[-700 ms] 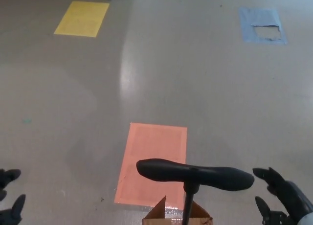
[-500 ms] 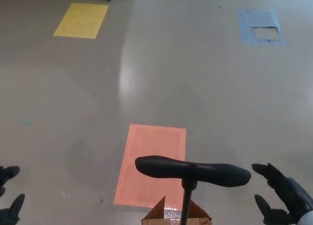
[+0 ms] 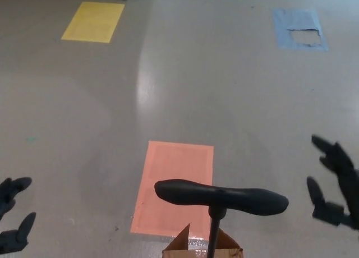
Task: An air pump is kept on top of a storage box on the floor and the robot uses its right hand to press down on the handle of the pump to compress it
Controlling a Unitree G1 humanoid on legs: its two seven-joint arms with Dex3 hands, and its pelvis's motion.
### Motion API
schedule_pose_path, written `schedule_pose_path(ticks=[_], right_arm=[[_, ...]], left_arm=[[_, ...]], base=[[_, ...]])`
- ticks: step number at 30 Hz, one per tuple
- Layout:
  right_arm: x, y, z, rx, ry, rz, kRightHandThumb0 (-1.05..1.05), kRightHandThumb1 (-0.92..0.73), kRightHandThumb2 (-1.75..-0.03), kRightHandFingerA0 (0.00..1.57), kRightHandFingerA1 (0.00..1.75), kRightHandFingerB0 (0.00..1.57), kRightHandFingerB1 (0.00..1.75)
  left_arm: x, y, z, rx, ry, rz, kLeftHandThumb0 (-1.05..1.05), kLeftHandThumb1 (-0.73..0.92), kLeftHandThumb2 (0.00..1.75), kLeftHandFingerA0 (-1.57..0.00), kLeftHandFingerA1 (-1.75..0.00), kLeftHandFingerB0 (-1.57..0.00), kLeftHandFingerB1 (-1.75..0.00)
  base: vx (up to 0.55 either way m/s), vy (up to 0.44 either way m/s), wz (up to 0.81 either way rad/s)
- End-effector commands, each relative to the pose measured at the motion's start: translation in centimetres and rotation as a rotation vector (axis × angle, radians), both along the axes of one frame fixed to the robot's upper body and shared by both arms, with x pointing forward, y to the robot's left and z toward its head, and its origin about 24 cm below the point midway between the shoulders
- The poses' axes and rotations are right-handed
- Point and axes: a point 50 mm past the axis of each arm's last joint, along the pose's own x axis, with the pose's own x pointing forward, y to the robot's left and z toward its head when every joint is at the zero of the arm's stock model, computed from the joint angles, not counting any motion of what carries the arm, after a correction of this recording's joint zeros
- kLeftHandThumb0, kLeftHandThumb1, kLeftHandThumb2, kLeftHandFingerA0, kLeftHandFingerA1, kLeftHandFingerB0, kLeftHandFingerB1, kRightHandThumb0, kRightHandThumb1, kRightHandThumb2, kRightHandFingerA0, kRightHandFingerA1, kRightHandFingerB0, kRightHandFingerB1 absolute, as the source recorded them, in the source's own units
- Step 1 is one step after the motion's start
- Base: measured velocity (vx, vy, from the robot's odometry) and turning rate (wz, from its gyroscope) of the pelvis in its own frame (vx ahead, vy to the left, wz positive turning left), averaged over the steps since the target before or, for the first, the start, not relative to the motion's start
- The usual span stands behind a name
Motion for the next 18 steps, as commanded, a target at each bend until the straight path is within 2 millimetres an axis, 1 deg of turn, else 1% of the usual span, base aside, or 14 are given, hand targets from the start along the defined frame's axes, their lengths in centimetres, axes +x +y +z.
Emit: schedule_pose_path(ticks=[1,3,4,5,7,8,9,10,11,14,15,18], right_arm=[[-2.6,-0.6,10.7,0.180,-0.538,-0.006,-0.71,-0.92,-0.75,0.12,0.27,0.10,0.24],[-2.9,-0.4,12.4,0.196,-0.599,0.016,-0.67,-0.92,-0.74,0.10,0.27,0.09,0.23],[-3.6,-0.2,14.8,0.201,-0.699,0.013,-0.73,-0.92,-0.70,0.17,0.29,0.11,0.25],[-4.2,0.0,16.8,0.230,-0.782,0.031,-0.34,-0.56,-1.12,0.00,0.47,0.00,0.47],[-5.1,0.5,19.2,0.297,-0.874,0.087,-0.34,-0.55,-1.11,0.00,0.47,0.00,0.47],[-5.3,0.7,20.0,0.310,-0.896,0.110,-0.35,-0.54,-1.10,0.00,0.47,0.00,0.47],[-5.4,0.9,20.3,0.311,-0.903,0.120,-0.35,-0.54,-1.10,0.00,0.47,0.00,0.47],[-6.0,1.8,22.2,0.323,-0.951,0.168,-0.77,-0.75,-1.00,0.18,0.41,0.13,0.40],[-6.4,2.4,23.1,0.336,-0.973,0.208,-0.76,-0.75,-1.00,0.18,0.42,0.13,0.40],[-7.0,3.5,24.3,0.348,-1.003,0.293,-0.74,-0.76,-1.00,0.18,0.42,0.13,0.40],[-7.3,4.4,25.1,0.341,-1.036,0.343,-0.69,-0.92,-0.69,0.24,0.29,0.17,0.27],[-7.8,5.8,26.5,0.338,-1.076,0.434,-0.69,-0.92,-0.67,0.23,0.31,0.18,0.28]], left_arm=[[-0.3,-1.0,1.3,0.009,-0.084,-0.129,-0.72,0.71,1.03,-0.10,-0.45,-0.01,-0.38],[-0.2,-1.2,1.5,0.015,-0.091,-0.142,-0.72,0.72,1.03,-0.10,-0.45,-0.01,-0.38],[-0.2,-1.4,1.6,-0.003,-0.097,-0.150,-0.69,0.71,1.03,-0.06,-0.43,-0.02,-0.37],[-0.2,-1.5,1.6,-0.007,-0.095,-0.155,-0.71,0.71,1.02,-0.10,-0.45,-0.01,-0.38],[-0.2,-1.5,1.6,-0.001,-0.087,-0.156,-0.69,0.70,1.03,-0.11,-0.46,-0.01,-0.39],[-0.2,-1.5,1.7,0.001,-0.086,-0.154,-0.65,0.91,0.68,-0.15,-0.30,-0.12,-0.27],[-0.2,-1.5,1.7,0.003,-0.086,-0.152,-0.65,0.91,0.68,-0.15,-0.30,-0.12,-0.27],[-0.1,-1.4,1.7,0.007,-0.083,-0.147,-0.72,0.71,1.02,-0.13,-0.46,-0.01,-0.37],[-0.1,-1.3,1.7,0.009,-0.080,-0.145,-0.71,0.71,1.03,-0.10,-0.45,0.00,-0.37],[0.1,-1.4,1.7,0.013,-0.078,-0.146,-0.71,0.71,1.02,-0.10,-0.45,0.00,-0.38],[0.1,-1.3,1.7,0.020,-0.073,-0.145,-0.33,0.61,1.13,0.00,-0.48,0.00,-0.47],[0.1,-1.2,1.5,0.023,-0.061,-0.142,-0.33,0.60,1.13,0.00,-0.48,0.00,-0.47]], base=[[0.00,0.000,0.00],[0.00,0.000,0.00],[0.00,0.000,0.00],[0.00,0.000,0.00],[0.00,0.000,0.00],[0.00,0.000,0.00],[0.00,0.000,0.00],[0.00,0.000,0.00],[0.00,0.000,0.00],[0.00,0.000,0.00],[0.00,0.000,0.00],[0.00,0.000,0.00]])
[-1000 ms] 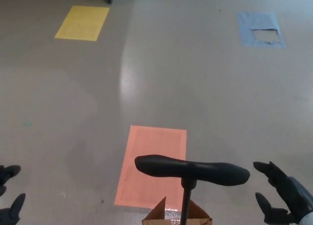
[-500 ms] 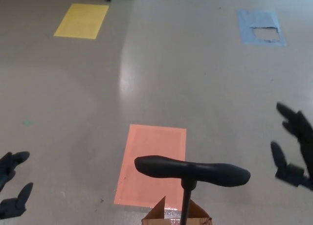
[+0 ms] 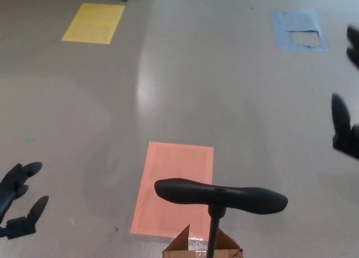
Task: An air pump is kept on top of a storage box on the floor and the robot uses its right hand to press down on the handle of the pump to compress it
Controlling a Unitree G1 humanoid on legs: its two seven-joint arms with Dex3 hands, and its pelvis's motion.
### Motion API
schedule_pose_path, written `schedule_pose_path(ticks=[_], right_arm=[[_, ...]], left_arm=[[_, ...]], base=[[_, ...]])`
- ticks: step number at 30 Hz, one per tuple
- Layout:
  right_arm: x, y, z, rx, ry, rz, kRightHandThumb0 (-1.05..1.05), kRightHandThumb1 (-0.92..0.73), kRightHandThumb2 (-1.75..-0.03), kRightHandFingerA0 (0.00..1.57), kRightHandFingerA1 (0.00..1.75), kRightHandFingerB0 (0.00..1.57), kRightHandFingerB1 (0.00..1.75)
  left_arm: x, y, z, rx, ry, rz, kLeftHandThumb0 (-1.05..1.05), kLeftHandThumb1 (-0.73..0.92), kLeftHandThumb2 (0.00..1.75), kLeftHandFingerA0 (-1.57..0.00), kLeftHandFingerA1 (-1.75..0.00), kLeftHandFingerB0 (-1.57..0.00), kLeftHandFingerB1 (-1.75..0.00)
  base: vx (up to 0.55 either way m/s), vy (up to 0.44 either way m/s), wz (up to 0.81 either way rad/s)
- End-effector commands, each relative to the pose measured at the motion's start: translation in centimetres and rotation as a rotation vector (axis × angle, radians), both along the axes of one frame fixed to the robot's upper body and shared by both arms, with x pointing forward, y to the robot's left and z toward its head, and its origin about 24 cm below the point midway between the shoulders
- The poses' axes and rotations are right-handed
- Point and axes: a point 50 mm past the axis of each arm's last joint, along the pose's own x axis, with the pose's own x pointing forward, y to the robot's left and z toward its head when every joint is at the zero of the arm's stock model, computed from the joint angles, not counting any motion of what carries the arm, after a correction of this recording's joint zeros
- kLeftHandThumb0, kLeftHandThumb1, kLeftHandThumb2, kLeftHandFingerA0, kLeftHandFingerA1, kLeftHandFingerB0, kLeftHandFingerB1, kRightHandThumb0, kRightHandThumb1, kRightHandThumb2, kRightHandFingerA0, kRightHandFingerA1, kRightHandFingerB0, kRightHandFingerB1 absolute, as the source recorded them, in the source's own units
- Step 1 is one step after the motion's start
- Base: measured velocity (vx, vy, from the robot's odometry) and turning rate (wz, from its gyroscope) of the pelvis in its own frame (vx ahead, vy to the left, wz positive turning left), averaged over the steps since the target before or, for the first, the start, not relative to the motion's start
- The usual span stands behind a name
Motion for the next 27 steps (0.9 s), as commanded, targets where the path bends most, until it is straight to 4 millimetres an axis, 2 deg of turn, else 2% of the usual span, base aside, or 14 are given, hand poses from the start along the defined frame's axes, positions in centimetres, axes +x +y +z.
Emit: schedule_pose_path(ticks=[1,6,7,11,12,14,15,16,17,18,19,21,22,27], right_arm=[[-6.8,4.4,13.6,0.161,-0.542,0.397,-0.69,-0.92,-0.67,0.23,0.31,0.18,0.28],[-7.3,7.3,14.7,0.135,-0.551,0.510,-0.75,-0.74,-0.99,0.18,0.42,0.14,0.40],[-7.4,8.7,15.0,0.115,-0.540,0.584,-0.35,-0.55,-1.11,0.01,0.48,0.00,0.48],[-8.0,10.8,15.1,0.091,-0.513,0.698,-0.73,-0.74,-1.10,0.07,0.46,0.01,0.38],[-8.3,11.3,14.9,0.088,-0.497,0.704,-0.78,-0.90,-0.71,0.15,0.31,0.12,0.26],[-8.9,11.9,14.6,0.098,-0.466,0.753,-0.77,-0.92,-0.70,0.12,0.28,0.13,0.24],[-9.4,12.4,14.1,0.104,-0.453,0.786,-0.86,-0.81,-1.12,0.01,0.39,0.09,0.34],[-9.7,12.8,13.7,0.109,-0.457,0.787,-0.36,-0.52,-1.11,0.00,0.49,0.00,0.48],[-10.2,13.3,13.2,0.115,-0.462,0.786,-0.36,-0.52,-1.11,0.00,0.49,0.00,0.48],[-10.4,13.5,12.9,0.118,-0.446,0.790,-0.80,-0.92,-0.71,0.22,0.31,0.14,0.27],[-10.6,13.7,12.5,0.120,-0.419,0.801,-0.36,-0.48,-1.09,0.00,0.48,0.00,0.48],[-10.6,14.3,11.9,0.120,-0.374,0.818,-0.37,-0.46,-1.08,0.00,0.49,0.00,0.48],[-10.6,14.5,11.4,0.115,-0.344,0.821,-0.86,-0.75,-1.09,0.10,0.45,0.06,0.35],[-10.4,14.3,8.8,-0.138,-0.250,0.713,-0.69,-0.79,-1.17,0.01,0.31,0.00,0.26]], left_arm=[[-0.7,0.0,0.0,0.031,0.022,-0.070,-0.33,0.60,1.13,0.00,-0.48,0.00,-0.47],[-1.0,0.3,-0.3,0.045,0.037,-0.060,-0.65,0.92,0.68,-0.14,-0.30,-0.13,-0.27],[-1.0,0.3,-0.5,0.038,0.050,-0.055,-0.33,0.61,1.13,0.00,-0.48,0.00,-0.47],[-1.2,0.5,-0.8,0.041,0.069,-0.046,-0.33,0.61,1.13,0.00,-0.48,0.00,-0.47],[-1.3,0.6,-0.9,0.047,0.074,-0.045,-0.33,0.61,1.13,0.00,-0.48,0.00,-0.47],[-1.3,0.6,-0.9,0.052,0.078,-0.046,-0.33,0.61,1.13,0.00,-0.48,0.00,-0.47],[-1.3,0.6,-0.8,0.043,0.071,-0.051,-0.33,0.62,1.14,0.00,-0.48,0.00,-0.47],[-1.4,0.5,-0.7,0.037,0.066,-0.056,-0.33,0.62,1.14,0.00,-0.49,0.00,-0.48],[-1.4,0.5,-0.7,0.032,0.062,-0.061,-0.33,0.62,1.14,0.00,-0.49,0.00,-0.48],[-1.4,0.4,-0.5,0.031,0.066,-0.064,-0.33,0.62,1.14,-0.01,-0.49,0.00,-0.47],[-1.5,0.3,-0.4,0.037,0.074,-0.069,-0.72,0.75,1.04,-0.08,-0.45,0.00,-0.38],[-1.7,0.3,-0.4,0.062,0.083,-0.079,-0.32,0.64,1.15,-0.01,-0.49,0.00,-0.47],[-1.7,0.3,-0.6,0.063,0.089,-0.071,-0.33,0.61,1.14,-0.01,-0.49,0.00,-0.47],[-1.6,0.5,-1.0,0.048,0.099,-0.058,-0.34,0.60,1.13,0.00,-0.48,0.00,-0.47]], base=[[0.00,0.000,0.00],[0.00,0.000,0.00],[0.00,0.000,0.00],[0.00,0.000,0.00],[0.00,0.000,0.00],[0.00,0.000,0.00],[0.00,0.000,0.00],[0.00,0.000,0.00],[0.00,0.000,0.00],[0.00,0.000,0.00],[0.00,0.000,0.00],[0.00,0.000,0.00],[0.00,0.000,0.00],[0.00,0.000,0.00]])
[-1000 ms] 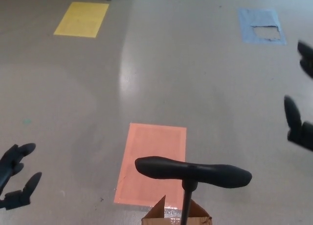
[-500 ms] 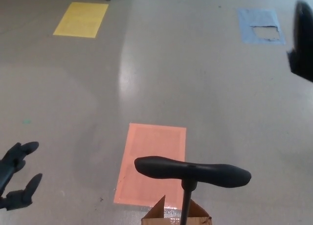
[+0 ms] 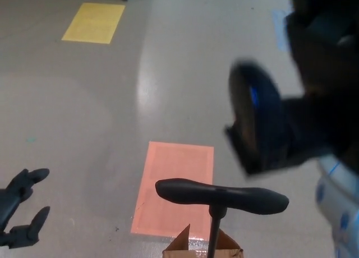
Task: An air pump is kept on top of a storage box on the floor and the robot uses its right hand to press down on the handle of the pump to compress it
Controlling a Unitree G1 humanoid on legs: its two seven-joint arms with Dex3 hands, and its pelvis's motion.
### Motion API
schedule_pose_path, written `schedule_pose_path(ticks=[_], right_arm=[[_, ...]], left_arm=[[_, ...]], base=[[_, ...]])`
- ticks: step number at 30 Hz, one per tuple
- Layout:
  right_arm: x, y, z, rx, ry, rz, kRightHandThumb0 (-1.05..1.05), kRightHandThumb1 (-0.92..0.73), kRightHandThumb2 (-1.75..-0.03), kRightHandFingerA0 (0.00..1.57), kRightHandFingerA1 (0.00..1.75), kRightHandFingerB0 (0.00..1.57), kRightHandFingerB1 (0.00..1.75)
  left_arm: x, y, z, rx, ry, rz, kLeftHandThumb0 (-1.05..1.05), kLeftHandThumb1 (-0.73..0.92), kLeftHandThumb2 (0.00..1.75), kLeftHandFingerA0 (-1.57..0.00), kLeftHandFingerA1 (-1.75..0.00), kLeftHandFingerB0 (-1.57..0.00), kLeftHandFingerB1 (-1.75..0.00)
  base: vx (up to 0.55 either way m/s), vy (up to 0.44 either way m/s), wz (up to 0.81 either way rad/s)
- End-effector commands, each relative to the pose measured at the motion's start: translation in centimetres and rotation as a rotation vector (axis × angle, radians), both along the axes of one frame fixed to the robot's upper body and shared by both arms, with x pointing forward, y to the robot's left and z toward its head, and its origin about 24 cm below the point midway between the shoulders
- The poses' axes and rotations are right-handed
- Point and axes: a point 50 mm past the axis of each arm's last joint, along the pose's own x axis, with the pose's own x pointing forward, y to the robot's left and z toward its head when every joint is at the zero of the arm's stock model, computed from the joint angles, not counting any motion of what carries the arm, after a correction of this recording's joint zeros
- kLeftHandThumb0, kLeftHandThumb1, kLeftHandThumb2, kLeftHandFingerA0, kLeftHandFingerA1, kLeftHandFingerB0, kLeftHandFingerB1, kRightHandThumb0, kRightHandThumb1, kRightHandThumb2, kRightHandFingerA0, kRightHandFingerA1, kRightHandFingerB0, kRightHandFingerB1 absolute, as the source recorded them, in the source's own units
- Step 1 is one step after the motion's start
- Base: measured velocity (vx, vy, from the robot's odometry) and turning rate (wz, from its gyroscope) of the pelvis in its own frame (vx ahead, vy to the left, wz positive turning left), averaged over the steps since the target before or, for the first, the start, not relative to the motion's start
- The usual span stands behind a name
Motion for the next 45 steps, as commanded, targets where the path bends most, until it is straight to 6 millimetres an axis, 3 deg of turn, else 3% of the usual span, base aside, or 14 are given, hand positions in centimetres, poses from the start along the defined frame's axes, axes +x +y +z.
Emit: schedule_pose_path(ticks=[1,2,3,10,16,28,29,30,31,33,34,35,45], right_arm=[[-0.4,0.7,-3.3,-0.314,0.109,-0.129,-0.69,-0.79,-1.17,0.01,0.31,0.00,0.26],[-0.2,0.4,-4.3,-0.420,0.096,-0.207,-0.84,-0.87,-1.16,0.06,0.19,0.06,0.16],[-0.1,0.3,-4.7,-0.469,0.095,-0.237,-0.82,-0.86,-1.16,0.02,0.19,0.02,0.17],[0.2,-0.4,-7.0,-0.621,0.138,-0.350,-0.79,-0.82,-1.12,0.05,0.30,0.05,0.23],[1.6,-0.9,-8.7,-0.758,0.159,-0.492,-0.86,-0.87,-1.15,0.05,0.22,0.05,0.19],[4.8,-0.5,-11.7,-0.981,0.267,-0.579,-0.90,-0.83,-1.16,0.00,0.17,0.00,0.11],[5.0,-0.5,-11.8,-0.987,0.271,-0.585,-0.89,-0.82,-1.16,0.00,0.18,0.00,0.12],[5.2,-0.4,-11.9,-0.990,0.273,-0.589,-0.89,-0.82,-1.16,0.00,0.18,0.00,0.12],[5.4,-0.4,-12.0,-0.997,0.277,-0.595,-0.83,-0.76,-1.11,0.00,0.24,0.00,0.21],[6.0,-0.3,-12.6,-1.027,0.285,-0.609,-0.86,-0.80,-1.15,0.00,0.19,0.00,0.16],[6.3,-0.2,-12.8,-1.038,0.289,-0.614,-0.87,-0.80,-1.15,0.00,0.19,0.00,0.16],[6.5,-0.2,-13.1,-1.054,0.297,-0.617,-0.88,-0.81,-1.16,0.00,0.17,0.00,0.15],[7.0,0.0,-15.5,-1.158,0.392,-0.597,-0.89,-0.78,-1.15,0.00,0.16,0.00,0.14]], left_arm=[[-0.8,1.0,-0.4,0.048,0.071,-0.013,-0.34,0.60,1.13,0.00,-0.48,0.00,-0.47],[-0.9,1.0,-0.2,0.046,0.069,-0.022,-0.74,0.71,0.99,-0.08,-0.44,-0.06,-0.40],[-0.9,1.0,-0.1,0.042,0.066,-0.025,-0.34,0.61,1.13,-0.01,-0.49,-0.01,-0.47],[-0.4,1.1,0.0,0.042,0.042,-0.015,-0.34,0.59,1.12,0.00,-0.47,0.00,-0.47],[-0.5,1.1,0.1,0.045,0.050,-0.029,-0.34,0.60,1.13,0.00,-0.48,0.00,-0.47],[-0.3,1.0,0.2,0.053,0.039,-0.025,-0.34,0.59,1.13,0.00,-0.49,0.00,-0.47],[-0.3,1.1,0.2,0.053,0.037,-0.025,-0.70,0.92,0.68,-0.15,-0.32,-0.13,-0.28],[-0.2,1.1,0.2,0.053,0.035,-0.027,-0.70,0.92,0.68,-0.15,-0.32,-0.13,-0.28],[-0.2,1.1,0.3,0.048,0.034,-0.029,-0.80,0.74,1.04,-0.13,-0.46,-0.04,-0.39],[-0.1,1.1,0.4,0.041,0.042,-0.026,-0.76,0.73,1.05,-0.13,-0.47,-0.01,-0.38],[-0.1,1.1,0.4,0.039,0.041,-0.029,-0.75,0.76,0.96,-0.09,-0.41,-0.07,-0.38],[0.0,1.1,0.5,0.041,0.035,-0.033,-0.35,0.56,1.12,0.00,-0.48,0.00,-0.47],[0.3,1.1,0.7,0.049,0.025,-0.032,-0.33,0.62,1.14,0.00,-0.48,0.00,-0.47]], base=[[0.00,0.000,0.00],[0.00,0.000,0.00],[0.00,0.000,0.00],[0.00,0.000,0.00],[0.00,0.000,0.00],[0.00,0.000,0.00],[0.00,0.000,0.00],[0.00,0.000,0.00],[0.00,0.000,0.00],[0.00,0.000,0.00],[0.00,0.000,0.00],[0.00,0.000,0.00],[0.00,0.000,0.00]])
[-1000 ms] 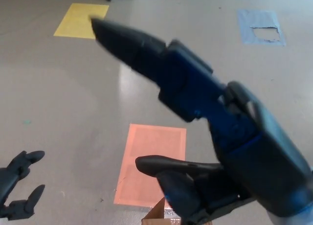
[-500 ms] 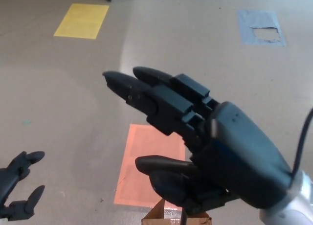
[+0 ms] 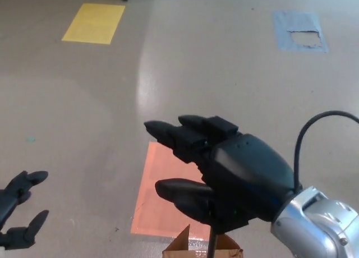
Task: An air pump is kept on top of a storage box on the floor and the robot uses its right hand to press down on the handle of the pump to compress it
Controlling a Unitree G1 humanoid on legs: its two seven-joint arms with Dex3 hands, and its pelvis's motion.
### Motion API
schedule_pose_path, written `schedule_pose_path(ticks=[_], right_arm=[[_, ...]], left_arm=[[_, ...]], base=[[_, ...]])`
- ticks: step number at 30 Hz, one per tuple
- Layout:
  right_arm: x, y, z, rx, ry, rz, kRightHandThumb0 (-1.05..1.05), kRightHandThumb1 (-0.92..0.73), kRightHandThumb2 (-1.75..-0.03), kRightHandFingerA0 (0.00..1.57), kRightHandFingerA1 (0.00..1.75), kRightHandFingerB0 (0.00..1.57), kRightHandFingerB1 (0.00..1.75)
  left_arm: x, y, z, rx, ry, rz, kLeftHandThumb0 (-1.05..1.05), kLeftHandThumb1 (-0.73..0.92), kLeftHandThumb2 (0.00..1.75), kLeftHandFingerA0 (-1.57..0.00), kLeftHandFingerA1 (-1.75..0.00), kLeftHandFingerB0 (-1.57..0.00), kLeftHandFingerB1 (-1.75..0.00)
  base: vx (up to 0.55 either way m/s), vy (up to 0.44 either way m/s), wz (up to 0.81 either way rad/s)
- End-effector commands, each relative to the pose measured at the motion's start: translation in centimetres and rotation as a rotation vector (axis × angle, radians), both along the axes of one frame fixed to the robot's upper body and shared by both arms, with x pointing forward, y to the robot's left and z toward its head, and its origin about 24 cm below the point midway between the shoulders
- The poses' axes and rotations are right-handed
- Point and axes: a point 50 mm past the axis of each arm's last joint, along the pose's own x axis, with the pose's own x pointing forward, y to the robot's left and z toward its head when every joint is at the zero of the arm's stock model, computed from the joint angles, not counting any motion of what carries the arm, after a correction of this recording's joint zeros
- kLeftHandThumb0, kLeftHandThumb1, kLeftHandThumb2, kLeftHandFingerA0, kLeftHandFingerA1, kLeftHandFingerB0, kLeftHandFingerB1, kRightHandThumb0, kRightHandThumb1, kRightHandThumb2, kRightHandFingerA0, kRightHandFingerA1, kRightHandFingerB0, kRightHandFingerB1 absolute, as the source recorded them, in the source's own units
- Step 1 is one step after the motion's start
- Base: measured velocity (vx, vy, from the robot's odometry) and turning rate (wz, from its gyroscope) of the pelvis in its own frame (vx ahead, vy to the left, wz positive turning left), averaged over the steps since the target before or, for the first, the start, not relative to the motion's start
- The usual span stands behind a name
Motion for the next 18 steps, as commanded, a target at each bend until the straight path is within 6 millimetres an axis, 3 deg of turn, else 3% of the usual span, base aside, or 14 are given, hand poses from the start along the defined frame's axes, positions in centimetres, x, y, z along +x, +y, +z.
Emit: schedule_pose_path(ticks=[1,12,15,16,17,18], right_arm=[[0.1,-0.4,-1.6,-0.096,0.053,-0.045,-0.90,-0.78,-1.16,0.00,0.15,0.00,0.13],[-0.1,-0.9,-5.9,-0.225,0.223,-0.092,-0.93,-0.71,-1.08,0.00,0.12,0.00,0.08],[-0.2,-0.8,-7.3,-0.299,0.274,-0.109,-0.89,-0.64,-1.04,0.00,0.19,0.00,0.11],[0.0,-0.6,-8.3,-0.349,0.303,-0.130,-0.82,-0.56,-0.87,0.25,0.43,0.13,0.38],[0.1,-0.5,-8.9,-0.378,0.317,-0.144,-0.82,-0.56,-0.87,0.25,0.43,0.13,0.38],[0.3,-0.3,-9.8,-0.396,0.331,-0.175,-0.69,-0.50,-0.83,0.69,0.63,0.33,0.47]], left_arm=[[0.1,0.5,0.4,0.025,0.003,-0.021,-0.33,0.62,1.14,0.00,-0.48,0.00,-0.47],[0.2,0.5,0.4,0.019,0.004,-0.017,-0.33,0.62,1.14,0.00,-0.48,0.00,-0.47],[0.2,0.5,0.5,0.017,0.004,-0.018,-0.33,0.62,1.14,0.00,-0.48,0.00,-0.47],[0.2,0.5,0.5,0.021,0.006,-0.017,-0.33,0.61,1.14,0.00,-0.47,0.00,-0.47],[0.2,0.5,0.5,0.024,0.007,-0.017,-0.33,0.61,1.14,0.00,-0.47,0.00,-0.47],[0.2,0.5,0.5,0.023,0.006,-0.016,-0.33,0.61,1.14,0.00,-0.47,0.00,-0.47]], base=[[0.00,0.000,0.00],[0.00,0.000,0.00],[0.00,0.000,0.00],[0.00,0.000,0.00],[0.00,0.000,0.00],[0.00,0.000,0.00]])
